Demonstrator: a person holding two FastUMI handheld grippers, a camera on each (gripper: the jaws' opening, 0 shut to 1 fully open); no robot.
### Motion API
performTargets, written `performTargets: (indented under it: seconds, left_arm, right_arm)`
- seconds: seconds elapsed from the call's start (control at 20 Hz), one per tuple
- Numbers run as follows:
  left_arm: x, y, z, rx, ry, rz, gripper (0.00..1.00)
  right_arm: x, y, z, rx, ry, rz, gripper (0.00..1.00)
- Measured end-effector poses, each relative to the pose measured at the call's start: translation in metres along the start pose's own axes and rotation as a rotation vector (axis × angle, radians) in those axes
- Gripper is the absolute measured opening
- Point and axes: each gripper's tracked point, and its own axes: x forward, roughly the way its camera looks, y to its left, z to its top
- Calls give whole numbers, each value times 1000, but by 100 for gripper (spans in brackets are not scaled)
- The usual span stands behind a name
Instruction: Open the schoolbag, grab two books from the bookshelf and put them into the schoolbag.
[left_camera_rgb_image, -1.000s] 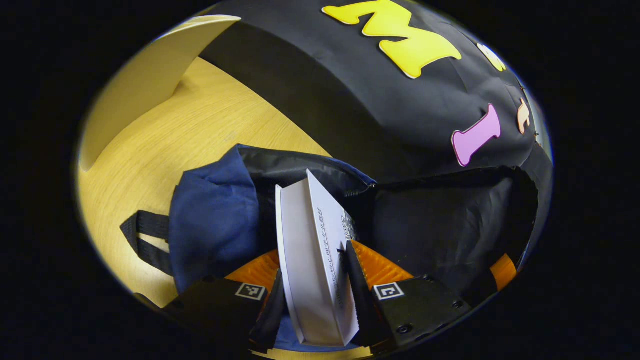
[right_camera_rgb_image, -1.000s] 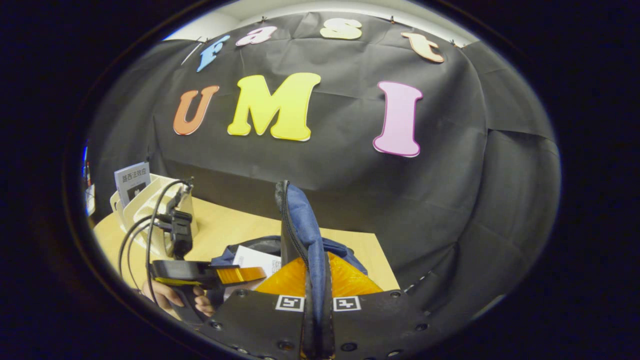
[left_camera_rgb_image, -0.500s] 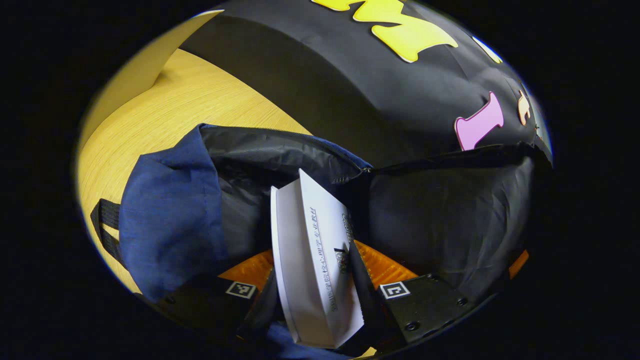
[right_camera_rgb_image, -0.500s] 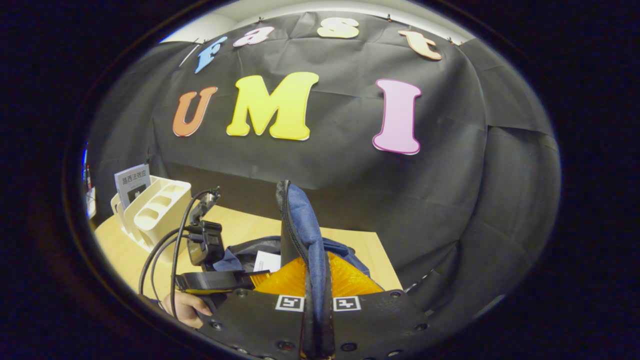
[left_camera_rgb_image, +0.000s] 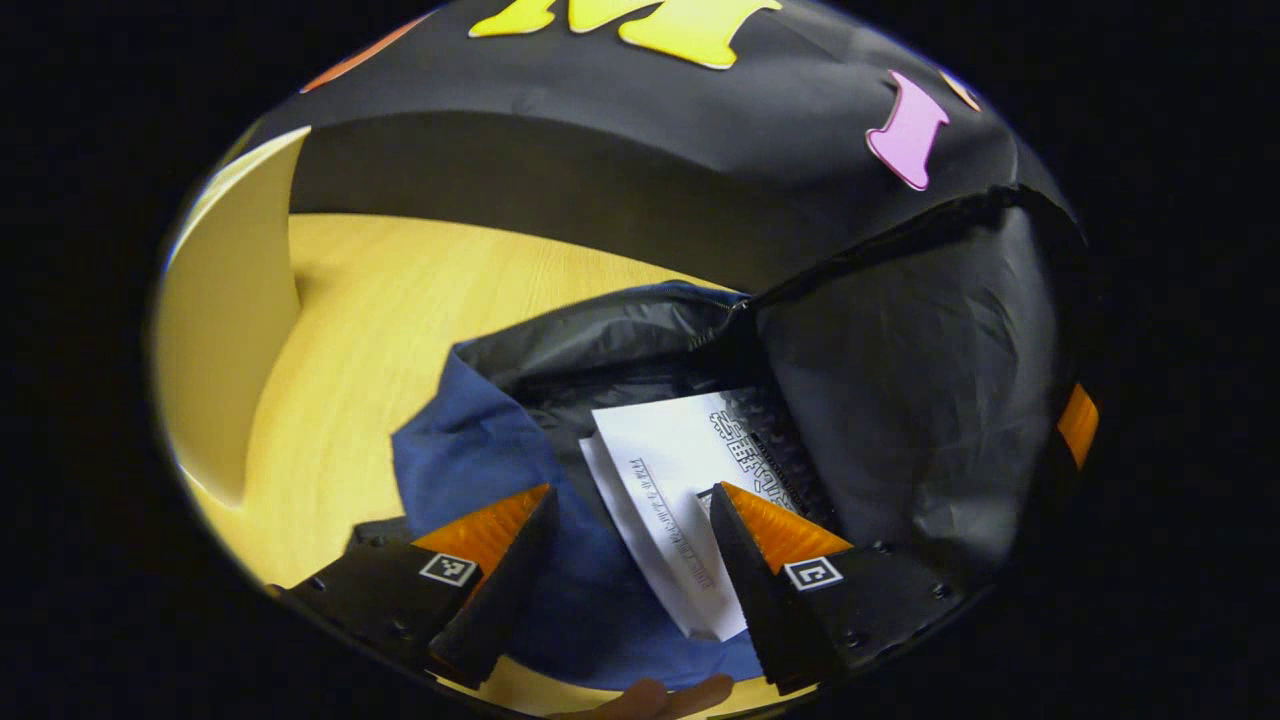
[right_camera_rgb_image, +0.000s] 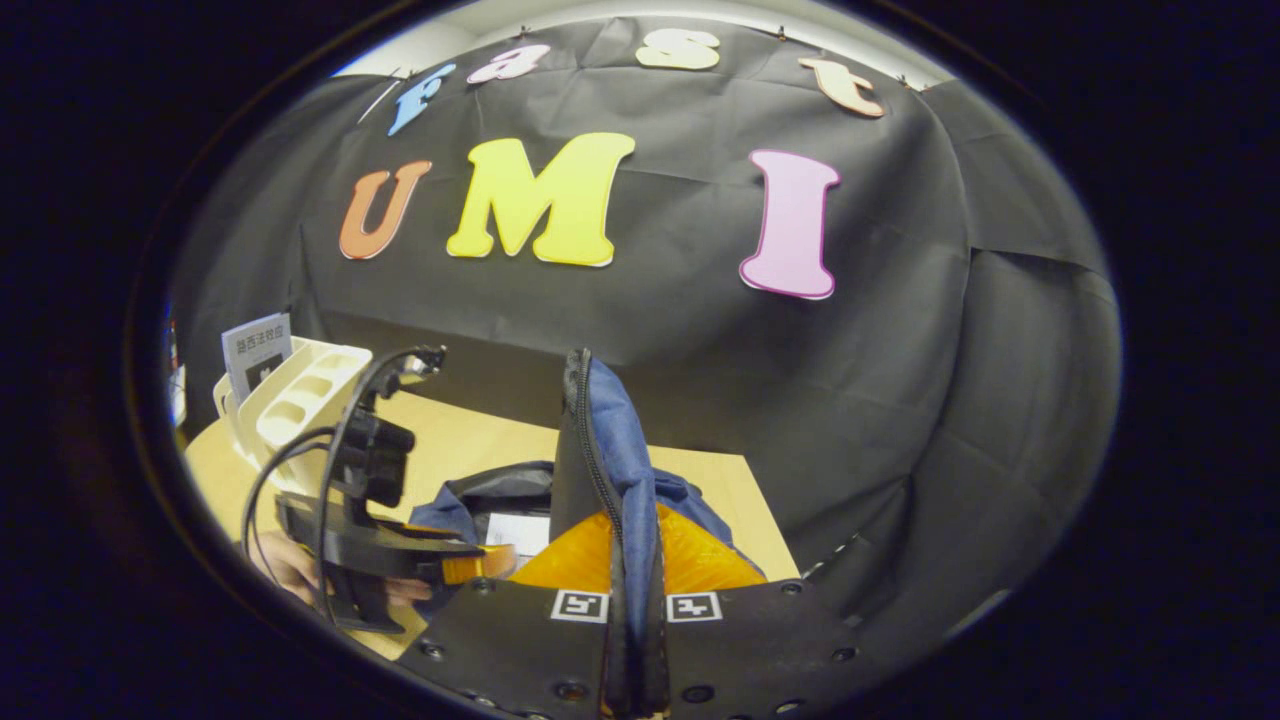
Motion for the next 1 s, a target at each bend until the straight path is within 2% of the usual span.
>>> performTargets:
  seconds: [0.15,0.4,0.6,0.85,1.0]
  left_arm:
    - [-37,14,-1,58,-32,7,95]
    - [-110,49,5,155,-140,78,95]
    - [-168,86,13,189,-249,126,95]
    - [-242,148,32,214,-351,251,95]
    - [-272,170,51,204,-386,274,95]
  right_arm:
    - [-2,0,-7,17,13,-13,6]
    - [-2,9,-16,67,24,-20,7]
    - [-2,20,-24,66,45,-23,6]
    - [-6,33,-26,75,55,-24,6]
    - [-6,33,-25,75,57,-40,6]
